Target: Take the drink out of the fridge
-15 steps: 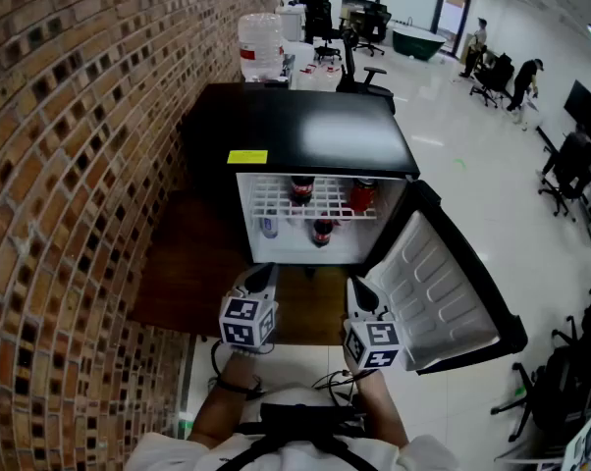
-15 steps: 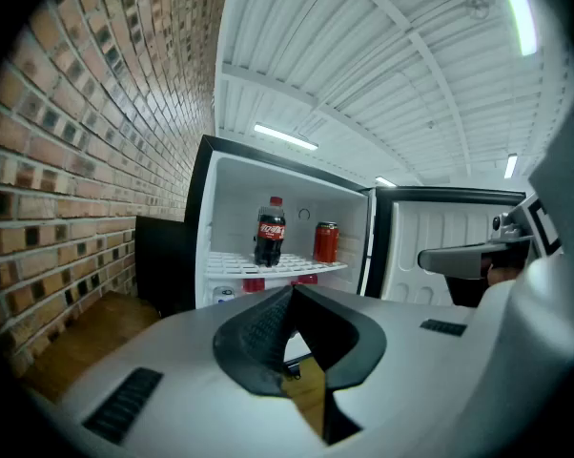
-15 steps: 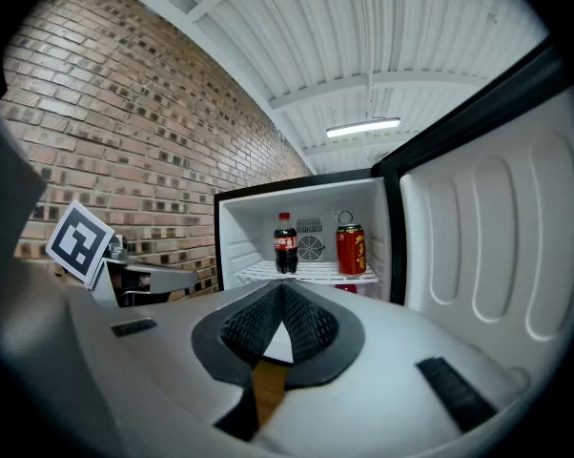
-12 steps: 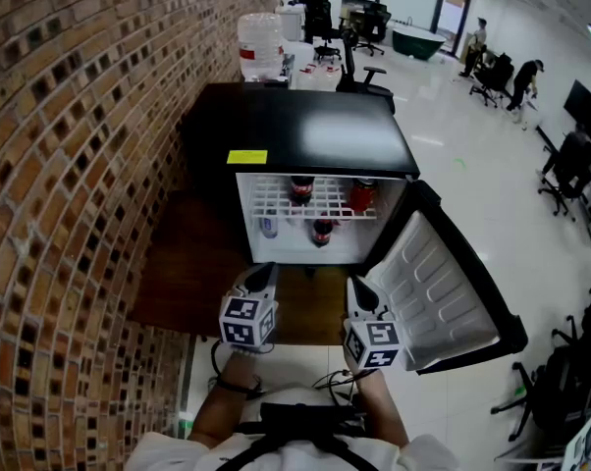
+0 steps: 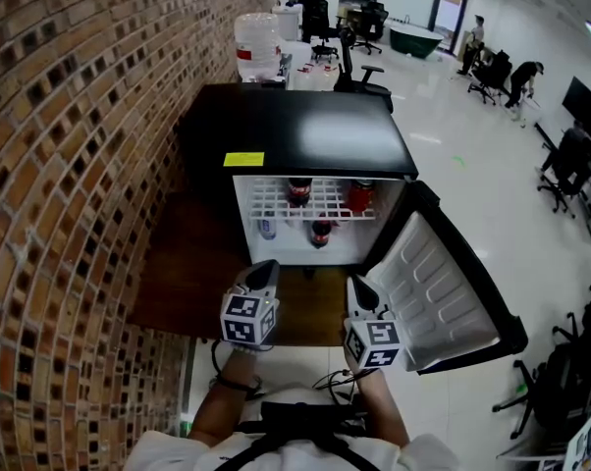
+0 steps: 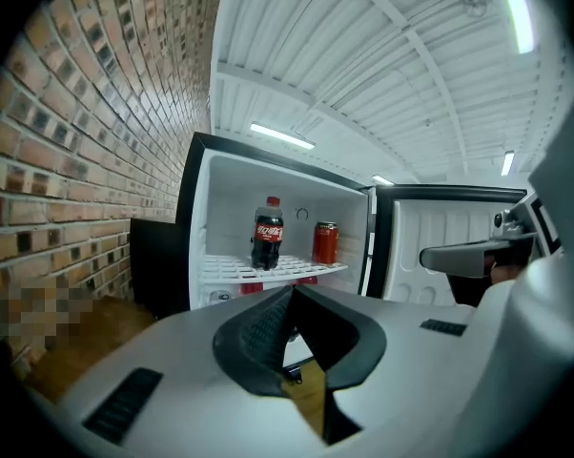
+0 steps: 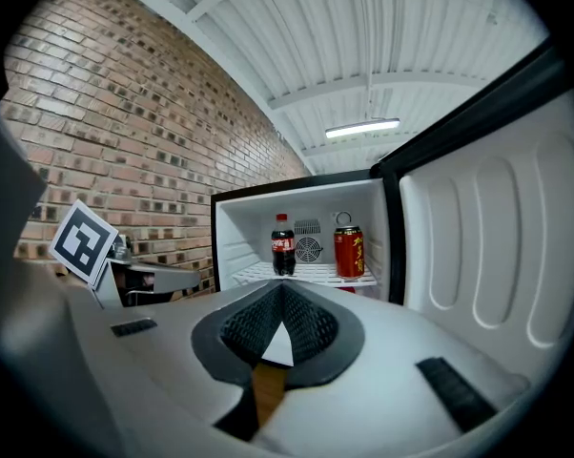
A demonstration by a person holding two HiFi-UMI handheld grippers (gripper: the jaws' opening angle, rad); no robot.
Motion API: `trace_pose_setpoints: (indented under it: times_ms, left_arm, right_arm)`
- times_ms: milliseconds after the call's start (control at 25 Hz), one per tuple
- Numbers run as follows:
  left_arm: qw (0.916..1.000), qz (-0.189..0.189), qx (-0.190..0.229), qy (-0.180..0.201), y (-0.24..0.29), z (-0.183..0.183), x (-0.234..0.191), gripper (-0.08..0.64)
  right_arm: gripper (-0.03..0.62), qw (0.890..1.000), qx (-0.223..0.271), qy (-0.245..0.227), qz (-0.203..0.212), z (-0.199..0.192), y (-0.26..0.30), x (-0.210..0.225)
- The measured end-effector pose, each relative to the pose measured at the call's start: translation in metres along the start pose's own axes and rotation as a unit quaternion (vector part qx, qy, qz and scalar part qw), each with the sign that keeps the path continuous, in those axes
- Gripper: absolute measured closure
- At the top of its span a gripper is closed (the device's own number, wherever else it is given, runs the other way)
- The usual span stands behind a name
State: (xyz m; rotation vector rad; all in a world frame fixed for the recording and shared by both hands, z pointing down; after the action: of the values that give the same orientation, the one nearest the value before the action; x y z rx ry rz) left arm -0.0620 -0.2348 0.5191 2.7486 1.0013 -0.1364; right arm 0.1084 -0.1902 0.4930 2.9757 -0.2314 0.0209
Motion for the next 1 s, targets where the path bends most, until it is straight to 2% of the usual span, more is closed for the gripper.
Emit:
trace_pose_setpoints:
  times_ms: [360,640,1000]
  left_arm:
    - [0.9997,-0.004,-0.005,0.025,0.02,0.009,-0.004,0.558]
    - [0.9988,-0.003,-0.013,0.048,0.055,0.024,-0.017,0.361]
    - [0.9984,0.002,-0.003,0.057,0.099,0.058,-0.04,0.212]
  right_arm:
    - [0.581,1.0,0.003,0.007,-0.009,0.001,0.003,0.006]
    - [0.581,1.0,0.004,0.002,-0.014,-0.001,0.004,0.015]
    - [0.581,1.0,0.007,0.009,-0.026,-0.002,0.008,0.028]
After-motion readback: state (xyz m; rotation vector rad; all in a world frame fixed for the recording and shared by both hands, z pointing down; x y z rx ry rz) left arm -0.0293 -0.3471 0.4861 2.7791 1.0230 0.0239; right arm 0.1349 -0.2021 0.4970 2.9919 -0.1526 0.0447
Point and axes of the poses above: the fingertips, and each gripper's own axes: y forward along the fingers, x to its right, z out of its top, the point moved 1 cm from there along -y, backward along the fingers, and after that the axes turned 12 degrees about -z, right-handed, at the moved point
